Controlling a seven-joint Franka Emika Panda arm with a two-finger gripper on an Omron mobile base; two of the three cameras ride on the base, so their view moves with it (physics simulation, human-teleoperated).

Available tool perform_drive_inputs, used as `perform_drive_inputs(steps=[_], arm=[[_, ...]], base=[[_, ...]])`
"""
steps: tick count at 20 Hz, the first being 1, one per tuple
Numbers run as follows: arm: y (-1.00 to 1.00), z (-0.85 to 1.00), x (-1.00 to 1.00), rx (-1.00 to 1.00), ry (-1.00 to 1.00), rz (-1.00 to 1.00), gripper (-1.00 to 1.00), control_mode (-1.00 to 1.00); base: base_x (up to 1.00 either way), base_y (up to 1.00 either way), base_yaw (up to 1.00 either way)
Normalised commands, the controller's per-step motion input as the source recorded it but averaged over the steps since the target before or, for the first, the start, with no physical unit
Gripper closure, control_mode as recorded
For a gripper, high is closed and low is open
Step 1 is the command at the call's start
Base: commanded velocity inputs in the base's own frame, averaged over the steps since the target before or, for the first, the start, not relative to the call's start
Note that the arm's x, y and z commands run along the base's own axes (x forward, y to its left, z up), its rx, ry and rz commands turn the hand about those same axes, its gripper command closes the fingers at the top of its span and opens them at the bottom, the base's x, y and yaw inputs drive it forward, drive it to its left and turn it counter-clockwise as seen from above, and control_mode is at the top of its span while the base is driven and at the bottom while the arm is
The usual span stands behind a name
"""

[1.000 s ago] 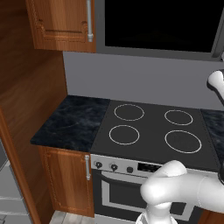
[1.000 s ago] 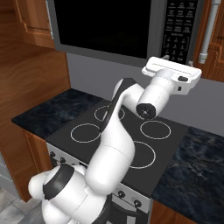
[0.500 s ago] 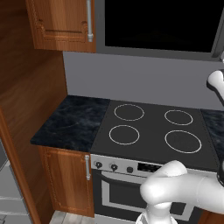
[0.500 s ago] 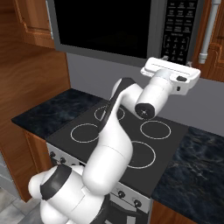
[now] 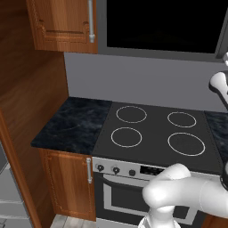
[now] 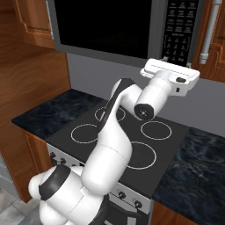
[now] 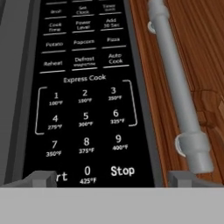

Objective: Transport the chicken drumstick from the fridge to the microwave and turn on the microwave.

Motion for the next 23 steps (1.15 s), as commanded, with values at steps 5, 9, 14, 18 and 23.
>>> perform_drive_inputs(steps=[5,9,14,18,23], arm=[[0.00,0.00,0.13,0.00,0.00,0.00,-1.00,-1.00],[0.00,0.00,0.19,0.00,0.00,0.00,-1.00,-1.00],[-0.01,-0.03,0.21,0.00,0.00,0.00,-1.00,-1.00],[0.00,-0.04,0.24,0.00,0.00,-0.01,-1.00,-1.00],[0.00,-0.01,0.10,0.00,0.00,-0.03,-1.00,-1.00]], base=[[0.00,0.00,0.00],[0.00,0.00,0.00],[0.00,0.00,0.00],[0.00,0.00,0.00],[0.00,0.00,0.00]])
